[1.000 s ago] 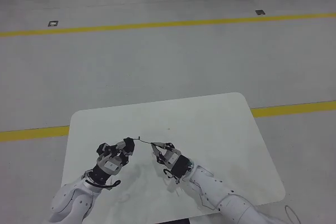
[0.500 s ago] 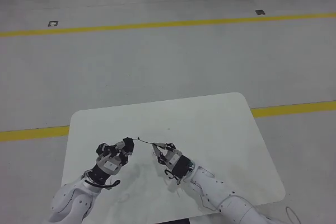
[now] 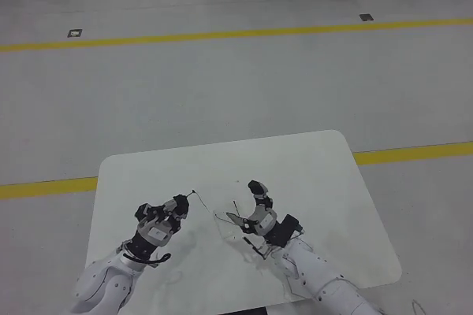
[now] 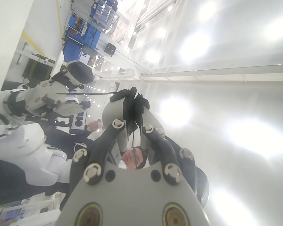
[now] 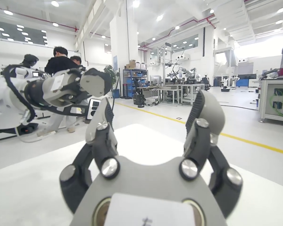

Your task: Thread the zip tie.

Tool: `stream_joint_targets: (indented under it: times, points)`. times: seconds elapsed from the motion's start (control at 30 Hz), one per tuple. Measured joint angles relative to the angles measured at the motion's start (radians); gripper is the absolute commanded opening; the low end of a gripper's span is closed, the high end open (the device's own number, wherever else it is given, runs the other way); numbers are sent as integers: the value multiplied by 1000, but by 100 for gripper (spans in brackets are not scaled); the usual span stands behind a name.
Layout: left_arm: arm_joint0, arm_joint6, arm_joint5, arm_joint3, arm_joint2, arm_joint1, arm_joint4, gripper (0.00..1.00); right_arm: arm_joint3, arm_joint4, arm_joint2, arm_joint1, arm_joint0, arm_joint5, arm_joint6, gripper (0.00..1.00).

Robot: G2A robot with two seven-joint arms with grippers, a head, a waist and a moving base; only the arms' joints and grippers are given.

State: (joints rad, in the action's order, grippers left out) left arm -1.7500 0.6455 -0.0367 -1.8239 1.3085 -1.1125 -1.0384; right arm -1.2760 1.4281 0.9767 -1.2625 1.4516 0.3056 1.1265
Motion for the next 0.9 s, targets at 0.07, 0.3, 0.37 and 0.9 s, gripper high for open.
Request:
stream_joint_targets:
  times: [0.07, 0.3, 0.37, 0.9]
  points:
    - [0, -1, -1, 7, -3, 0, 1, 0, -32, -10, 33, 10, 24, 23, 10, 100]
    - [-10, -12, -11, 16, -18, -3, 2, 0, -143, -39, 122, 44, 110, 34, 27, 100]
    - [-18, -18, -21, 13, -22, -4, 6, 0, -167, -49, 139, 55, 129, 34, 30, 100]
    - [-25, -22, -29, 9, -25, -4, 10, 0, -188, -61, 147, 66, 144, 34, 36, 100]
